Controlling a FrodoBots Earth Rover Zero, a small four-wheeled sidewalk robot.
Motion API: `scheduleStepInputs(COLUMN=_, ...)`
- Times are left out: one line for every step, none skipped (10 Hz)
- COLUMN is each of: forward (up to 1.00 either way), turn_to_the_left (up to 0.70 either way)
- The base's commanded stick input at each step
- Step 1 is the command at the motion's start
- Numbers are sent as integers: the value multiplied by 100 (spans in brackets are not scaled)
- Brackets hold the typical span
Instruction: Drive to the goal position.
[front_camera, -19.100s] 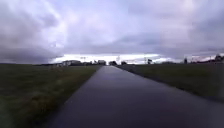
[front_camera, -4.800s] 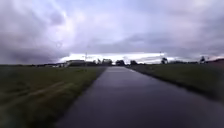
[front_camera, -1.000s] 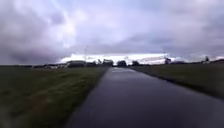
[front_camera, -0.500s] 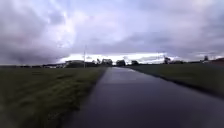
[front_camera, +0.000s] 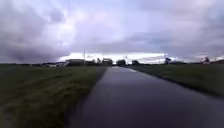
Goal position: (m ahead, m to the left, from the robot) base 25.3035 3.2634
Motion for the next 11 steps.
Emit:
scheduleStepInputs(forward=70, turn_to_the_left=0)
scheduleStepInputs(forward=70, turn_to_the_left=0)
scheduleStepInputs(forward=70, turn_to_the_left=0)
scheduleStepInputs(forward=70, turn_to_the_left=0)
scheduleStepInputs(forward=70, turn_to_the_left=0)
scheduleStepInputs(forward=70, turn_to_the_left=0)
scheduleStepInputs(forward=70, turn_to_the_left=0)
scheduleStepInputs(forward=70, turn_to_the_left=0)
scheduleStepInputs(forward=70, turn_to_the_left=0)
scheduleStepInputs(forward=70, turn_to_the_left=0)
scheduleStepInputs(forward=70, turn_to_the_left=0)
